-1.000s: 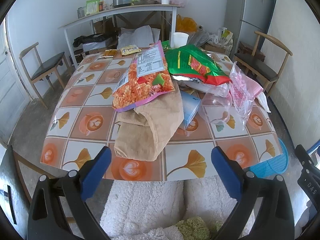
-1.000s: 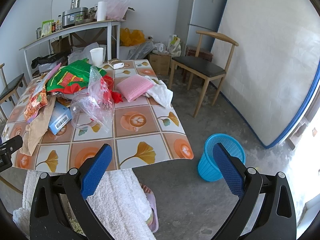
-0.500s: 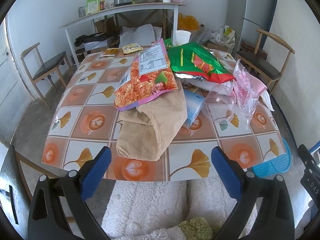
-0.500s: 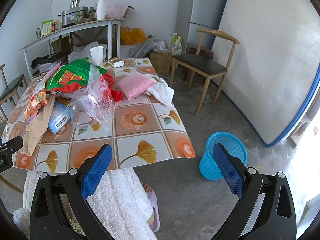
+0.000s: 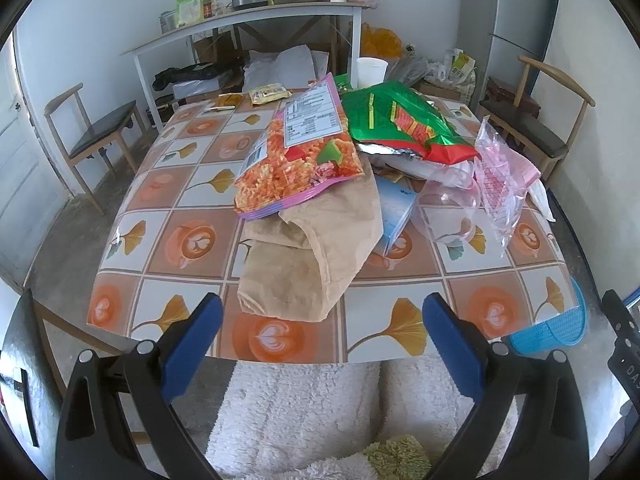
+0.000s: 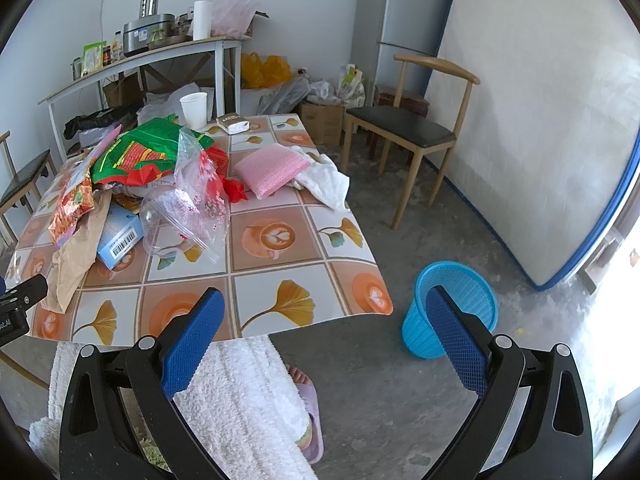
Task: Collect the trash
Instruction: 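Grasp the pink mesh pad with the left tool while the right tool grasps the white cloth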
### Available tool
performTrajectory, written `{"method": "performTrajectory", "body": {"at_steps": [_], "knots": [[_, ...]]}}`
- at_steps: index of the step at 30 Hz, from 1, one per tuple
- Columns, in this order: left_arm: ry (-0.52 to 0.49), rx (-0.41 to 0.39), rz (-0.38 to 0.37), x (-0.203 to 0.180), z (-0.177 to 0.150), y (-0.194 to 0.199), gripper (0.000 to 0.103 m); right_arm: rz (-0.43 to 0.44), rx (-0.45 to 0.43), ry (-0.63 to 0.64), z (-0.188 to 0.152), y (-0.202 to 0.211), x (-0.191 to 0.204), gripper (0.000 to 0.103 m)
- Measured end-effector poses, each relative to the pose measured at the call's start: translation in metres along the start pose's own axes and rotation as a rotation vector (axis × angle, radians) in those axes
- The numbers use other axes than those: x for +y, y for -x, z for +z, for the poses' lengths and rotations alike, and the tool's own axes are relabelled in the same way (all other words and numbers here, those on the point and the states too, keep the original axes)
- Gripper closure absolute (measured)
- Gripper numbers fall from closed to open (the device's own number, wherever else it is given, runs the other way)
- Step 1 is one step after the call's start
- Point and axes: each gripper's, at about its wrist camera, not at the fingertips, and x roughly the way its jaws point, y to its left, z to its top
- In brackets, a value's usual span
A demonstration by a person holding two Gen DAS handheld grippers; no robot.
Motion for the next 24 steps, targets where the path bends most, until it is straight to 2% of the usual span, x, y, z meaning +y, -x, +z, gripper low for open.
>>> {"method": "performTrajectory", "body": {"at_steps": [8,13,16,18,21,24], "knots": [[-0.004,0.006,-0.003,0.001,0.000,-0.005,0.006,0.003,0.004,-0.007,0.000,-0.001,-0.001,0.007],[-0.003,-0.016,-0.054,0.007,0.000,-0.008,0.006,0.017,-0.002,-0.026,0.001,-0.002,-0.002,0.007],[0.005,-0.074,-0.103,0.016,0.003,-0.008,0.006,0.043,-0.014,-0.043,0.004,-0.003,-0.003,0.007],[0.004,-0.150,-0.157,0.025,0.006,-0.005,0.006,0.059,-0.027,-0.050,0.009,-0.005,-0.003,0.007],[-0.026,-0.270,-0.177,0.033,0.013,-0.001,0.006,0.086,-0.046,-0.050,0.019,-0.008,0.001,0.007],[-0.047,-0.335,-0.178,0.039,0.024,-0.002,0.012,0.141,-0.047,-0.067,0.031,-0.015,0.005,0.007]]}}
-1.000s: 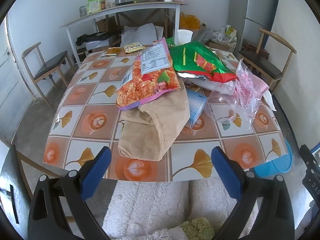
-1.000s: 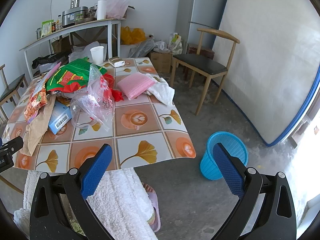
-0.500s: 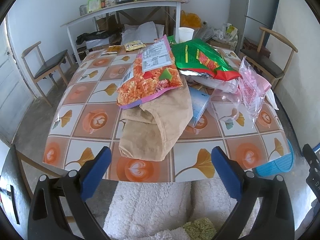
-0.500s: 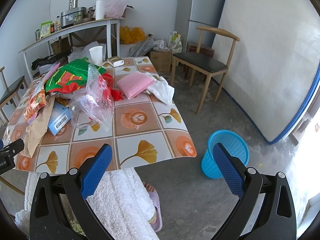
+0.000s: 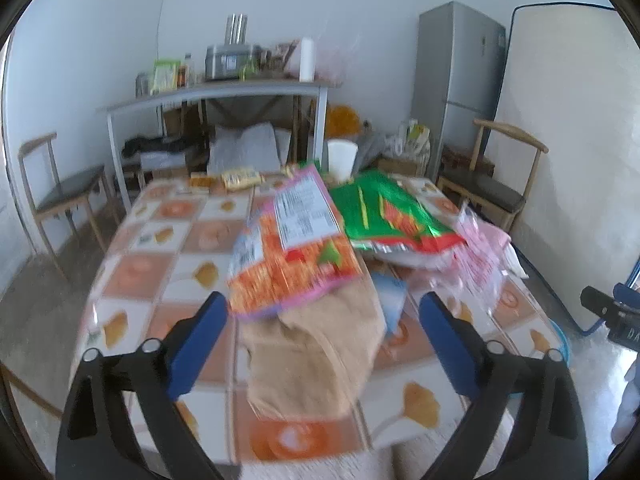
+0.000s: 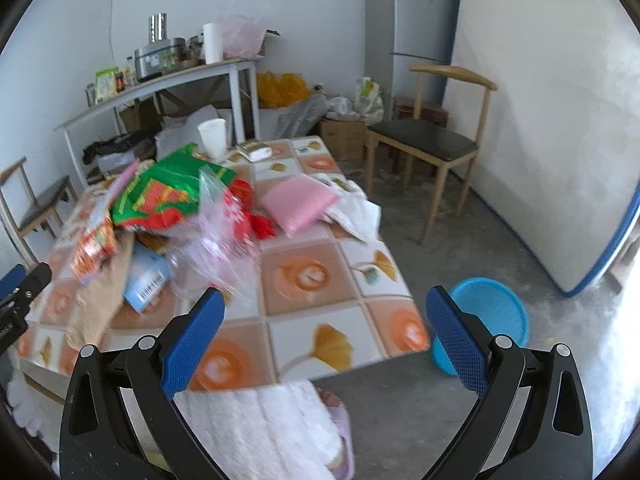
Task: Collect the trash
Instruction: 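Grasp the pink mesh pad with the left tool while the right tool grasps the white cloth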
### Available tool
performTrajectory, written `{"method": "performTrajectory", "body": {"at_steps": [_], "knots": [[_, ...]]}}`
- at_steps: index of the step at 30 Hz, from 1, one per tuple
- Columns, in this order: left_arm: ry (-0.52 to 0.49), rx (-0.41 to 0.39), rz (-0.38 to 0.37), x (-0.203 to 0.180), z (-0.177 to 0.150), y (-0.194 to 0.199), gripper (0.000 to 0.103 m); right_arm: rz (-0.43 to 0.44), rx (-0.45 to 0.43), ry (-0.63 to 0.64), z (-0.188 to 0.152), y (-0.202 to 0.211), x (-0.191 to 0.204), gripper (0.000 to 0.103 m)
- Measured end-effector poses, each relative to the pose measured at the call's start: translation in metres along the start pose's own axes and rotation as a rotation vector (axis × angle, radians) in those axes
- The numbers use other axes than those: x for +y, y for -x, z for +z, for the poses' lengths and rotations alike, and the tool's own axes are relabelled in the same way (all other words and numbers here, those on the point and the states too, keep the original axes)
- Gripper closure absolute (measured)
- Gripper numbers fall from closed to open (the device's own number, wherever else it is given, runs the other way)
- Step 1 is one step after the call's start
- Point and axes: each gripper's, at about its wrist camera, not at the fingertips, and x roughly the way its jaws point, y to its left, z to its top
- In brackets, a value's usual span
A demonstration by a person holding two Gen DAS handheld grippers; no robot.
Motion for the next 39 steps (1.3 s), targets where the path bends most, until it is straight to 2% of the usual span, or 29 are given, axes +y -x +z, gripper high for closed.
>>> {"method": "performTrajectory", "body": {"at_steps": [5,10,13,17,21,23,26,27,29,33,36,39], "knots": [[0.022,0.006,-0.101,0.006,0.003,-0.009,0.023,0.124,0.040,-0.053,0.019,-0.024,0.003,0.010],[-0.007,0.040,-0.208,-0.008,-0.002,-0.016,0.033,0.282,0.133,-0.194,0.038,-0.063,-0.010,0.018],[-0.023,0.018,-0.264,-0.017,0.003,-0.013,0.033,0.319,0.164,-0.328,0.044,-0.081,-0.038,0.022],[-0.095,0.002,-0.333,-0.037,0.018,-0.014,0.033,0.330,0.173,-0.476,0.045,-0.098,-0.085,0.024],[-0.131,0.039,-0.419,-0.058,0.043,-0.026,0.033,0.372,0.185,-0.550,0.048,-0.116,-0.123,0.023],[-0.179,0.067,-0.456,-0.074,0.060,-0.034,0.033,0.382,0.212,-0.559,0.051,-0.135,-0.134,0.023],[-0.306,0.140,-0.494,-0.110,0.087,-0.053,0.033,0.435,0.275,-0.586,0.058,-0.170,-0.149,0.023],[-0.362,0.168,-0.501,-0.127,0.095,-0.062,0.033,0.470,0.298,-0.599,0.061,-0.184,-0.153,0.023],[-0.467,0.207,-0.488,-0.158,0.101,-0.078,0.033,0.483,0.326,-0.621,0.065,-0.203,-0.158,0.023],[-0.719,0.261,-0.394,-0.230,0.086,-0.121,0.033,0.500,0.372,-0.603,0.077,-0.244,-0.162,0.022],[-0.779,0.339,-0.331,-0.263,0.071,-0.163,0.033,0.507,0.399,-0.592,0.078,-0.262,-0.162,0.024],[-0.799,0.383,-0.255,-0.282,0.065,-0.199,0.033,0.516,0.415,-0.558,0.078,-0.268,-0.159,0.033]]}}
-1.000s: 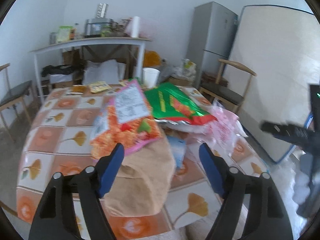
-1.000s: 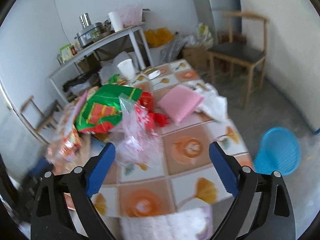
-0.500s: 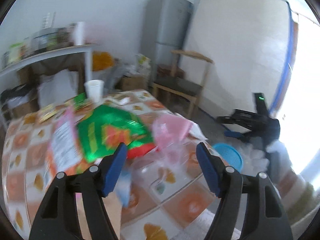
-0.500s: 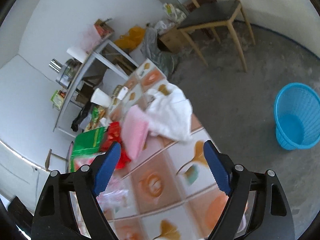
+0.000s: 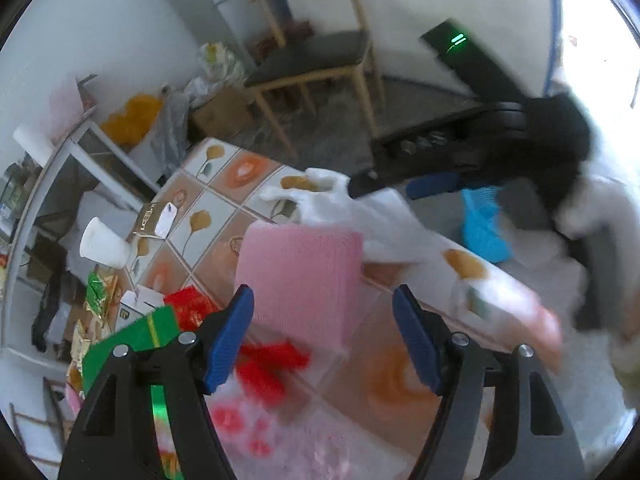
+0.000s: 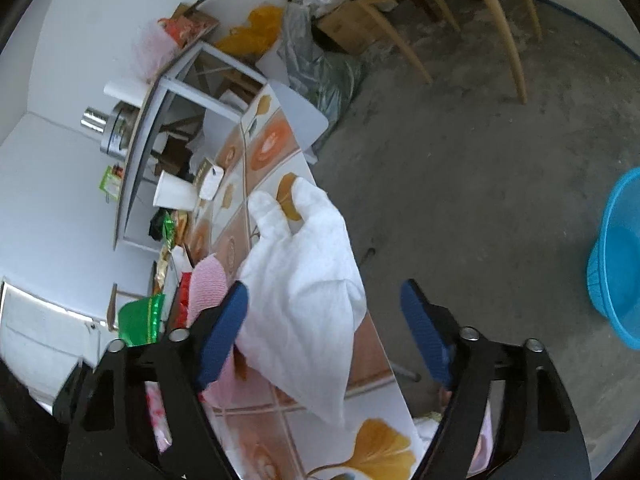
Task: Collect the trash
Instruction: 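Grasp the pink mesh pad with the left tool while the right tool grasps the white cloth, then carry the pad and cloth in both tools over the blue wastebasket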
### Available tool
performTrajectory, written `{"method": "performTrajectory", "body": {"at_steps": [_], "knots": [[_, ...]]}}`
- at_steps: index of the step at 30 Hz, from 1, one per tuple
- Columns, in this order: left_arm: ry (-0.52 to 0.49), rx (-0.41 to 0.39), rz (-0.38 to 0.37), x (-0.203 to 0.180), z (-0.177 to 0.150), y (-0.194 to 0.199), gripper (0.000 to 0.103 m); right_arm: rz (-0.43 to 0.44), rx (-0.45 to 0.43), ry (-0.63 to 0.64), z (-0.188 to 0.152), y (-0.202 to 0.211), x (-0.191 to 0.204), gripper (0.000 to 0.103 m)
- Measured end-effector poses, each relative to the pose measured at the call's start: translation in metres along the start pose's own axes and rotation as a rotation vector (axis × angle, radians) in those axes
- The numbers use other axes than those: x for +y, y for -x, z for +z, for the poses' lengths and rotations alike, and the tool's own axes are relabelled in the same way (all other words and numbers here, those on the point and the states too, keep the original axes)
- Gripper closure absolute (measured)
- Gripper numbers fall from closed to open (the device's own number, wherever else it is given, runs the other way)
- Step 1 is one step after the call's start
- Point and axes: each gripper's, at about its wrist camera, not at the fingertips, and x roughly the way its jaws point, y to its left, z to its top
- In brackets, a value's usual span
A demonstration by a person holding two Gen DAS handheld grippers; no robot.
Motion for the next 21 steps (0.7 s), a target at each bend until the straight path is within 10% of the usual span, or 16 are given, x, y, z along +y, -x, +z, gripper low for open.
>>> {"method": "performTrajectory", "body": {"at_steps": [5,12,21], "knots": [[-0.019,0.087,0.033,-0.003,0.017,-0.037,0.033,-0.030,0.037,0.052,-0.001,-0.010,0.004,0.058],[0.051,0.095,0.016,0.006,0.017,-0.042,0.063,-0.071,0.010,0.069,-0.006,-0.003,0.000,0.090],[0.155,-0.029,-0.031,0.035,0.013,-0.003,0.076,0.021,-0.061,0.075,-0.010,0.031,0.009,0.095]]}}
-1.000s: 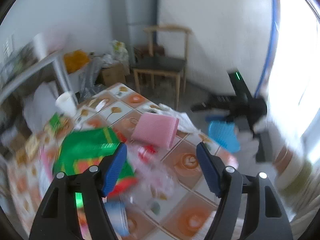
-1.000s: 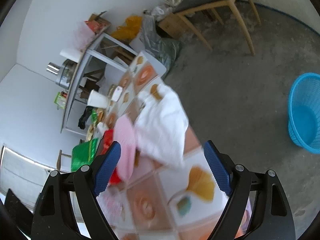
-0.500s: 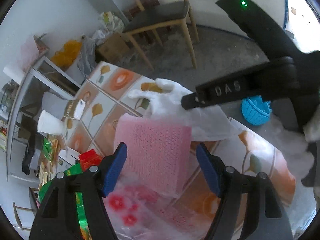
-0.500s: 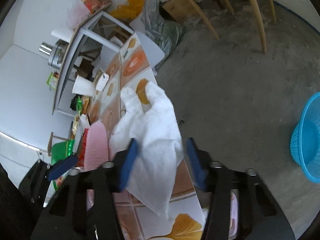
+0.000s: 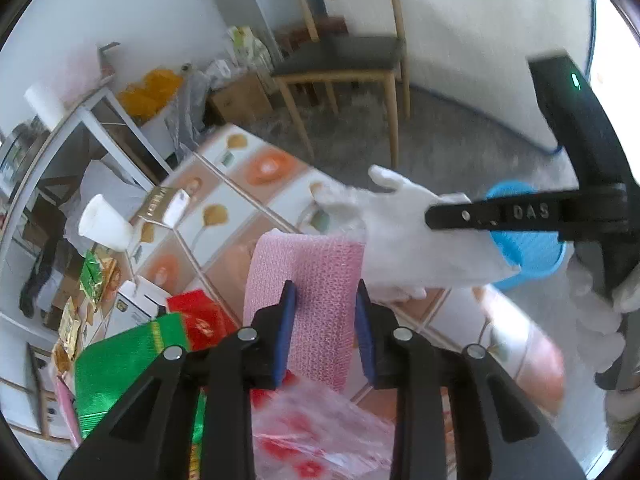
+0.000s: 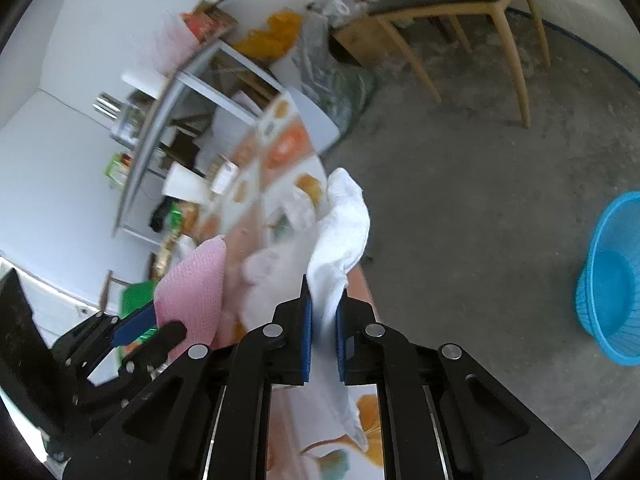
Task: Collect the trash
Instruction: 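Carry the pad and cloth in both tools over the blue wastebasket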
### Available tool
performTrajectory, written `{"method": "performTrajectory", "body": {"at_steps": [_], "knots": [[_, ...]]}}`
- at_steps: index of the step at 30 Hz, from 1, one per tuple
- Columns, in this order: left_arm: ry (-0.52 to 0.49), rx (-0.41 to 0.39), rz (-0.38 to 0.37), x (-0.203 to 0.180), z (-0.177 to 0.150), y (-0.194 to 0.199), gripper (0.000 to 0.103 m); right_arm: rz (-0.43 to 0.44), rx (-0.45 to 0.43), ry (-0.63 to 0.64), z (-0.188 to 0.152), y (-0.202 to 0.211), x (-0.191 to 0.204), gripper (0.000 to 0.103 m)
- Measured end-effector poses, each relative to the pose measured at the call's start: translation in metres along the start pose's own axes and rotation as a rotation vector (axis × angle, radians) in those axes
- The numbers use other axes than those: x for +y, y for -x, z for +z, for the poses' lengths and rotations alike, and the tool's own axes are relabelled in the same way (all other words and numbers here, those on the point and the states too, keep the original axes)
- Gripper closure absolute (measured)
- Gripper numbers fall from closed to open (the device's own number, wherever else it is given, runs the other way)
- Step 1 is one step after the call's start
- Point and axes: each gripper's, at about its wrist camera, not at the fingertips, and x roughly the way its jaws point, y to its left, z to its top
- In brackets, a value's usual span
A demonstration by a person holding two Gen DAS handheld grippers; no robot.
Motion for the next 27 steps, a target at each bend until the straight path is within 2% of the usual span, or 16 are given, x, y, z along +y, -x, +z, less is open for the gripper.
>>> {"method": "performTrajectory", "body": {"at_steps": [3,9,15,20,23,27], "knots": [[0.040,-0.068,-0.002,0.015,0.002,0.024,0.077,0.058,-0.033,-0.004,0.004,0.015,0.006,0.095],[0.104,-0.216,-0.008,0.039,0.008,0.079,0.078,0.097,-0.112,0.015,0.009,0.052,0.019,0.096],[0.109,-0.298,-0.072,0.028,0.019,0.117,0.078,0.129,-0.182,0.010,0.008,0.086,0.015,0.096],[0.084,-0.288,-0.182,-0.005,0.039,0.119,0.078,0.100,-0.239,-0.024,0.006,0.116,-0.006,0.096],[0.065,-0.247,-0.269,-0.034,0.059,0.106,0.078,0.063,-0.270,-0.059,0.002,0.133,-0.028,0.096],[0.077,-0.124,-0.419,-0.076,0.091,0.064,0.078,-0.004,-0.299,-0.147,-0.004,0.152,-0.076,0.096]]}}
